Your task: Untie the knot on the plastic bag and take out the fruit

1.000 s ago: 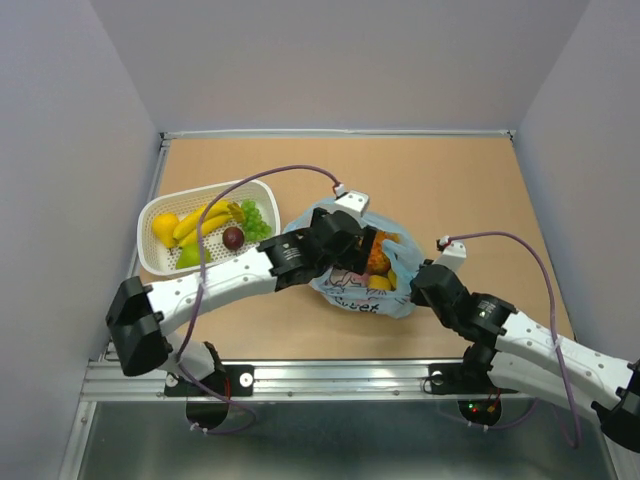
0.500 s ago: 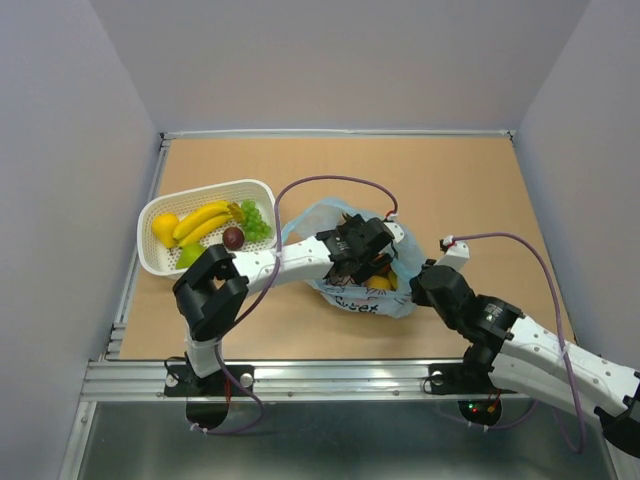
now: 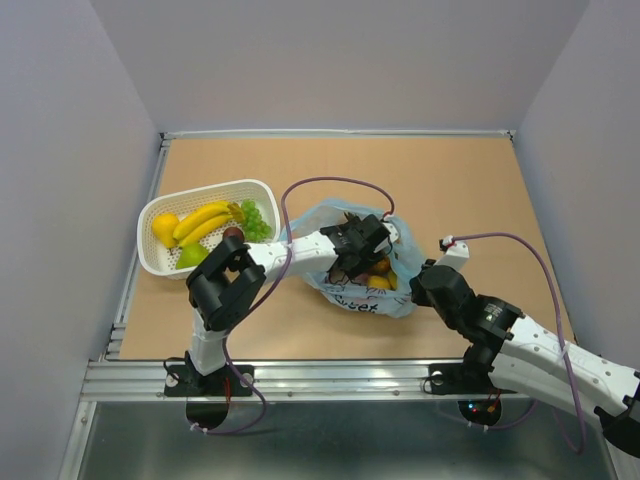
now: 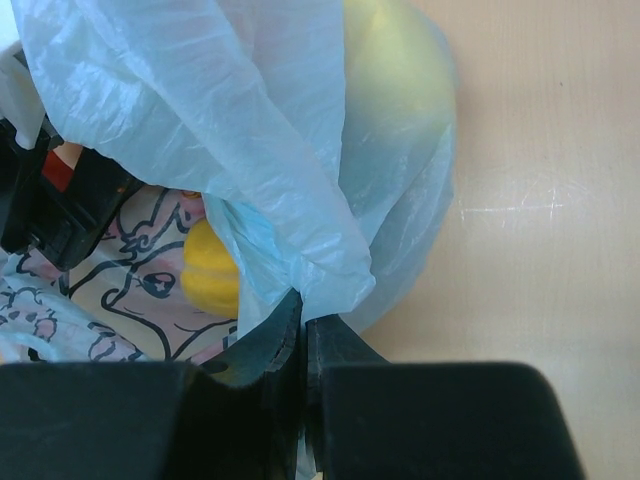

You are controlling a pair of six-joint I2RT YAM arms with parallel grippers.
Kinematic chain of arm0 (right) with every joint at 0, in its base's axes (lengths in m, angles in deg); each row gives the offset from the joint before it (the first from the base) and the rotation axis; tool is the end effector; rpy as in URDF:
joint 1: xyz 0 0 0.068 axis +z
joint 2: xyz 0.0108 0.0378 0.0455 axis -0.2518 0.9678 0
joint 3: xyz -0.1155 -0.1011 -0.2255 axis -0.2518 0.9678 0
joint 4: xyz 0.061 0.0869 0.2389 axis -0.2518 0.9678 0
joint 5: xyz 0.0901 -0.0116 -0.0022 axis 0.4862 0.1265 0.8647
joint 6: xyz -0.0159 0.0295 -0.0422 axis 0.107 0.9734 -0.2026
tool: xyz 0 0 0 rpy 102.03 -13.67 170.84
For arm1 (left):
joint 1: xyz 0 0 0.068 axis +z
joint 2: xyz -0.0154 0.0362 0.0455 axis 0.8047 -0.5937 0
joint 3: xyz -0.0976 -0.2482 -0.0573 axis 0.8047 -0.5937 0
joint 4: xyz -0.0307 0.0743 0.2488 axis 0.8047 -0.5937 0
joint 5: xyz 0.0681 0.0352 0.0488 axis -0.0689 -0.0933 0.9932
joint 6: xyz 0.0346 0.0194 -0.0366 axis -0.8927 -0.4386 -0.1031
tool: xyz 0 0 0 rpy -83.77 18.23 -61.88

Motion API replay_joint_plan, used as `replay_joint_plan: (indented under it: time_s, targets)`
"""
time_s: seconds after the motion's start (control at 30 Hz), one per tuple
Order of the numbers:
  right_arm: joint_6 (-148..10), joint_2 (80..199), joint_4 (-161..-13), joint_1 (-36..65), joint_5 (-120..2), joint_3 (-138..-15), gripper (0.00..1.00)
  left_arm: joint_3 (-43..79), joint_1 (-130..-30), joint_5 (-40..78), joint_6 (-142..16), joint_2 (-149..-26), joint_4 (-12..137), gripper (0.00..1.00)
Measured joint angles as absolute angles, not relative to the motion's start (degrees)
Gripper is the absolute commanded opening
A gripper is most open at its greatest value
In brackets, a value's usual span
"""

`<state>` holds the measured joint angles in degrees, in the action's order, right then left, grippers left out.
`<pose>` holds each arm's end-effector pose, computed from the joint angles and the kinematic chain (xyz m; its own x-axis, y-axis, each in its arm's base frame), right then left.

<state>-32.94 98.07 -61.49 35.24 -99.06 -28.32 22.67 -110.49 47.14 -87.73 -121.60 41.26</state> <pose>0.1112 0.1017 0.2232 -0.5440 0.2443 -0.8027 0.0046 0.9575 0.2883 0.2357 -0.3395 0.1998 -0.2626 0.7903 -0.5535 0.7493 0.5285 0.3991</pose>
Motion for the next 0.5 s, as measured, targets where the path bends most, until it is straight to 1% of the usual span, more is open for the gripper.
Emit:
replay_joint_plan:
  time_s: [0.03,0.07,0.2,0.23,0.27,0.5]
  targets:
    - [-32.96,98.07,-61.49,35.24,-99.06,-28.32,0.08,22.71,-110.49,46.81,-87.58,-121.6,41.22,0.38]
    - [-32.96,98.05,-61.49,35.24,-99.08,-28.32,0.08,22.76,-110.49,46.57,-87.34,-121.49,41.13,0.35]
    - [-33.14,98.02,-61.49,35.24,-99.13,-28.32,0.08,22.76,-110.62,43.66,-85.94,-119.48,39.36,0.33]
    - [-33.16,98.02,-61.47,35.24,-99.17,-28.32,0.08,22.76,-110.75,42.68,-85.48,-118.01,38.69,0.25]
    - [-33.18,98.02,-61.49,35.24,-99.19,-28.32,0.08,22.76,-110.88,41.8,-84.93,-116.5,38.25,0.23]
    - [-33.6,98.46,-61.49,35.24,-99.26,-28.32,0.08,23.24,-110.94,34.24,-81.89,-101.95,38.12,0.22]
